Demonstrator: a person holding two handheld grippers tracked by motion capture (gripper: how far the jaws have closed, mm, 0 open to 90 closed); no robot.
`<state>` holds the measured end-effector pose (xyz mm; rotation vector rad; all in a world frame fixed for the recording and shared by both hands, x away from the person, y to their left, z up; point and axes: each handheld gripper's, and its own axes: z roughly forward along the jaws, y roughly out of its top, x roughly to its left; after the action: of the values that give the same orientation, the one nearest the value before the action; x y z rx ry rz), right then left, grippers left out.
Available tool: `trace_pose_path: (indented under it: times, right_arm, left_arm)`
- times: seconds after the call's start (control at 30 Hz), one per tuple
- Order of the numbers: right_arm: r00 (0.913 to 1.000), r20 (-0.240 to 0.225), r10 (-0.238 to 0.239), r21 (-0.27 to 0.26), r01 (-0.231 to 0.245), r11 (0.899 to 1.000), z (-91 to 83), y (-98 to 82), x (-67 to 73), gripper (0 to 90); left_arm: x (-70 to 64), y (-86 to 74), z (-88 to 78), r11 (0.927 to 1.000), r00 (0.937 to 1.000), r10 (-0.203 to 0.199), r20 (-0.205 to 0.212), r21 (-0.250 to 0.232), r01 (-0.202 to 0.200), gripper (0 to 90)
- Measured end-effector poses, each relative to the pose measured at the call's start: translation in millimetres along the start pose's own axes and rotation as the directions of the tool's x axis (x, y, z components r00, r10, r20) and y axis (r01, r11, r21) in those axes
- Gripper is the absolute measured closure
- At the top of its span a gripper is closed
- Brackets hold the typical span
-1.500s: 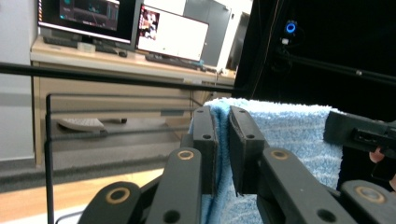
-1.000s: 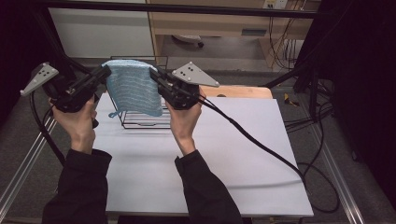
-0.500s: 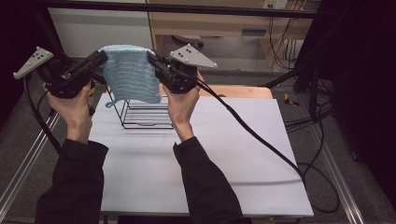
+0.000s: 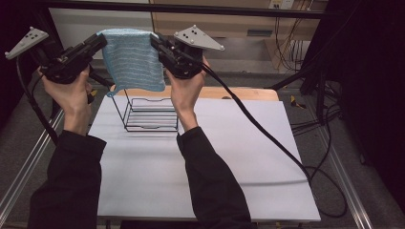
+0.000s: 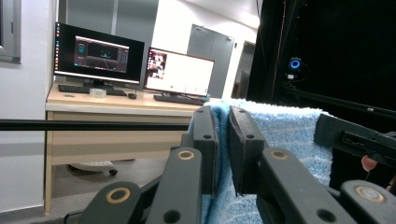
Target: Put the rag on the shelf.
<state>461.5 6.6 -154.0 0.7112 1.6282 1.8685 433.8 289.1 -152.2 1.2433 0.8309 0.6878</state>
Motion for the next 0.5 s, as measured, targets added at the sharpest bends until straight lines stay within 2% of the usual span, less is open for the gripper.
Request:
trace_pose_path:
  times: [0.23,0.4,0.5]
  right_arm:
    - [1.0,0.006,0.006,-0.011,-0.006,1.0,12.1,6.5,-4.8,82.4]
    - [0.9999,0.013,0.011,-0.018,-0.01,1.0,18.6,9.8,-9.1,82.4]
    - [0.9995,0.022,0.02,-0.024,-0.02,1.0,22.6,10.5,-12.8,82.4]
  left_arm:
    - [5.4,11.9,7.9,0.9999,0.9999,0.01,-0.008,0.002,-0.01,81.9]
    - [8.3,20.5,18.4,0.999,0.9989,0.041,-0.024,0.019,-0.04,81.9]
    - [10.3,22.5,24.4,0.9989,0.9989,0.043,-0.018,0.022,-0.042,81.9]
